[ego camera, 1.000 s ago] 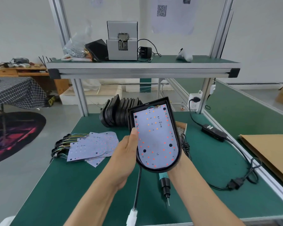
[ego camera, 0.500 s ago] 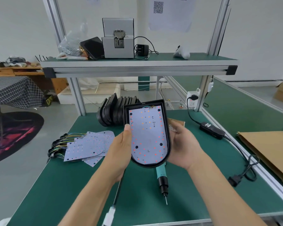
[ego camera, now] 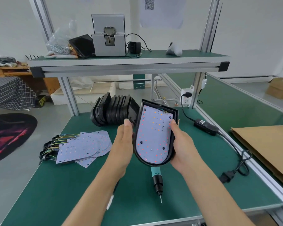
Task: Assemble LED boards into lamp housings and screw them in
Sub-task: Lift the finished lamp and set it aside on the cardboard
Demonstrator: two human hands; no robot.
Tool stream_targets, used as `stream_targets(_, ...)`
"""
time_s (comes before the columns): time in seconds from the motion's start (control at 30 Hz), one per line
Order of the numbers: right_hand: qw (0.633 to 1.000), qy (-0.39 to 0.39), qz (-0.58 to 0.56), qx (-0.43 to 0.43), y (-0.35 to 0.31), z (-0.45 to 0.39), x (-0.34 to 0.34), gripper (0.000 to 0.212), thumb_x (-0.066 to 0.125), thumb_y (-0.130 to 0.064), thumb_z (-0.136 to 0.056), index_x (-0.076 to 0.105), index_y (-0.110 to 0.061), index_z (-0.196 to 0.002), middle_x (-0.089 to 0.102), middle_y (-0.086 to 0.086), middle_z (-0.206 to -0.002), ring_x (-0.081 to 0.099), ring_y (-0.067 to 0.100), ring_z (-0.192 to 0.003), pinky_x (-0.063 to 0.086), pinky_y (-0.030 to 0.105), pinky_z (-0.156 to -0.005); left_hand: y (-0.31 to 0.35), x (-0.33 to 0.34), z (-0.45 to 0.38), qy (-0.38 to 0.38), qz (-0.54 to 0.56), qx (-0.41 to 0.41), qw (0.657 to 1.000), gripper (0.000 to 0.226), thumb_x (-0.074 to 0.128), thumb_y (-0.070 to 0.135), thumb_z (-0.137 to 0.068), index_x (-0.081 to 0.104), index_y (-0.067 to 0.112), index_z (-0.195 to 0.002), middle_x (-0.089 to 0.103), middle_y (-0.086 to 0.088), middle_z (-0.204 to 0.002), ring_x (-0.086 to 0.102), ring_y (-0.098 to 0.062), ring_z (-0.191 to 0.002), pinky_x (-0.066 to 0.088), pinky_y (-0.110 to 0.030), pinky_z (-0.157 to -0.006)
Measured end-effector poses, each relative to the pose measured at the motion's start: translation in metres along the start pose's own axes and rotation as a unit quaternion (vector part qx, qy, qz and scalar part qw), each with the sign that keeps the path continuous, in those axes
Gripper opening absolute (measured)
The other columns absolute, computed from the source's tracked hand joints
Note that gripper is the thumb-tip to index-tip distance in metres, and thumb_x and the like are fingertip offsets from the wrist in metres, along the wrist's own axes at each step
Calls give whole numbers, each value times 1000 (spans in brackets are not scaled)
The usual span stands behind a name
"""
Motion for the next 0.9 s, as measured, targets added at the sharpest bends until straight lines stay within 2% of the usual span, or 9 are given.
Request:
stream_targets(0.1,999,45,26,-14,-11,1,-15,38,51,-40,-108,77,-12,-104,81,2,-100,79,19,-81,59,29,-54,-14,5,-5,-26,89,-69,993,56,32,60,-107,66,20,-128,76,0,-119,72,-20,-108,47,-49,-108)
stream_targets(0.2,995,59,69,-30,-20,5,-22,40,51,-39,-108,77,-11,-99,81,5,-96,78,20,-77,59,28,-54,-32,10,-3,-46,174,-161,970,39,45,30,-109,68,3,-125,76,-10,-110,67,-26,-90,51,-50,-97)
stream_targets(0.3,995,76,64,-26,-7,10,-24,40,49,-37,-109,77,-9,-100,81,4,-96,79,18,-80,58,26,-54,-30,21,-5,-39,248,-172,952,31,52,11,-103,70,-5,-123,70,-20,-118,63,-30,-100,49,-50,-105)
stream_targets(0.4,994,109,22,-11,20,14,-28,38,50,-37,-109,75,-9,-103,81,0,-95,78,16,-82,60,28,-63,-27,34,-7,-22,347,-179,920,37,58,12,-100,65,-7,-131,64,-17,-119,60,-29,-104,47,-48,-111)
stream_targets(0.53,989,147,-22,15,45,21,-37,33,48,-36,-110,71,-12,-110,81,-5,-98,78,15,-85,57,27,-65,-31,33,-10,30,424,-155,892,24,54,7,-101,68,1,-119,53,0,-68,61,-18,-65,58,-28,-69)
stream_targets(0.67,980,183,83,-8,52,25,-50,34,48,-35,-108,67,-9,-97,76,12,-106,69,35,-101,57,47,-95,-37,38,-10,25,460,-141,876,32,63,13,-95,72,12,-125,53,-9,-104,55,-30,-98,44,-49,-111)
stream_targets(0.7,975,187,120,-25,47,26,-53,36,47,-36,-108,63,-9,-91,72,14,-103,65,38,-96,55,47,-97,-39,42,-8,18,461,-147,875,29,66,16,-92,75,13,-119,50,-8,-110,51,-31,-98,41,-50,-112)
stream_targets(0.8,949,190,238,-82,22,27,-63,39,43,-39,-108,50,-15,-78,55,5,-85,50,25,-81,48,45,-84,-46,57,-4,3,473,-158,867,13,68,23,-87,79,18,-85,59,-8,-91,59,-28,-82,50,-44,-88)
stream_targets(0.9,922,199,306,-129,-8,29,-84,43,41,-37,-109,43,-18,-71,46,-2,-72,43,21,-71,36,40,-71,-45,89,0,-45,459,-163,872,22,65,32,-87,78,16,-94,76,-6,-102,74,-30,-85,61,-41,-77)
Point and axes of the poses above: each hand's wrist, its own z-axis away from the middle knuckle, its own x-axis out of the palm, y = z × x, the point moved 10 cm from there along -z, towards the middle knuckle
